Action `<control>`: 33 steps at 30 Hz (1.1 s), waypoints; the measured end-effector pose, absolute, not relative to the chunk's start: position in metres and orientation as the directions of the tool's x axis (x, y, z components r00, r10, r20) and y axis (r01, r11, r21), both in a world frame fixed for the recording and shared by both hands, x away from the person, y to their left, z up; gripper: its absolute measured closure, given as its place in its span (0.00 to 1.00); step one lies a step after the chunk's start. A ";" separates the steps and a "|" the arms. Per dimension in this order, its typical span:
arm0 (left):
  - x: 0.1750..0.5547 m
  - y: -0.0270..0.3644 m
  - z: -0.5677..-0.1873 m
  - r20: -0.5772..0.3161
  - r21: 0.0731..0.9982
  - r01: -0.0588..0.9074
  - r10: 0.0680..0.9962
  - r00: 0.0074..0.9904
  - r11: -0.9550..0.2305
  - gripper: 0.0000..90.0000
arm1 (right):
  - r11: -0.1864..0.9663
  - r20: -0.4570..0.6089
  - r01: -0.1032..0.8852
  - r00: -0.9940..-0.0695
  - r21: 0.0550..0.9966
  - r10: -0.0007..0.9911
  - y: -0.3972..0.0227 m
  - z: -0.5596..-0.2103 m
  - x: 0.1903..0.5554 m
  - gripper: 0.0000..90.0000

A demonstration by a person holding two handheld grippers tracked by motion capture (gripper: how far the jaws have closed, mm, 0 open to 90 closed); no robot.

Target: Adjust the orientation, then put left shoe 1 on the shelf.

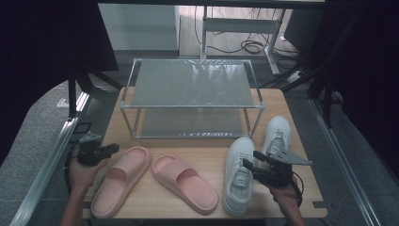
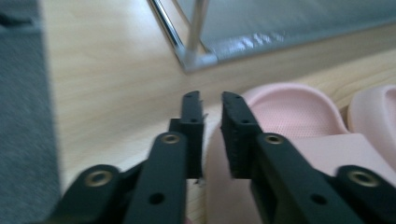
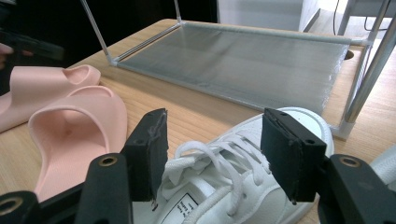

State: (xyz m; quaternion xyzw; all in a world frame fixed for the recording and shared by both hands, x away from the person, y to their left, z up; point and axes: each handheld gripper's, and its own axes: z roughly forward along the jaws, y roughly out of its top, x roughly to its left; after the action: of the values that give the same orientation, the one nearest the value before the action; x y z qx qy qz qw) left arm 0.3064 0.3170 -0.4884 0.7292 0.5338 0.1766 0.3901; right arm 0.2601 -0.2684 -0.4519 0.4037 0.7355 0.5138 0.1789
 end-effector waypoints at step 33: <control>0.188 0.304 -0.470 -0.165 0.819 0.564 0.897 0.409 -0.107 0.54 | 0.151 0.141 0.398 -0.616 0.905 0.775 -0.265 -0.450 0.257 0.47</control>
State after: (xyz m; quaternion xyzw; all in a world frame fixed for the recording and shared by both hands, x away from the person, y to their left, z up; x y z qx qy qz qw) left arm 0.1884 0.3045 -0.4699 0.7187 0.5083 0.1922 0.4337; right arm 0.2573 -0.2654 -0.4501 0.3981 0.7364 0.5156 0.1828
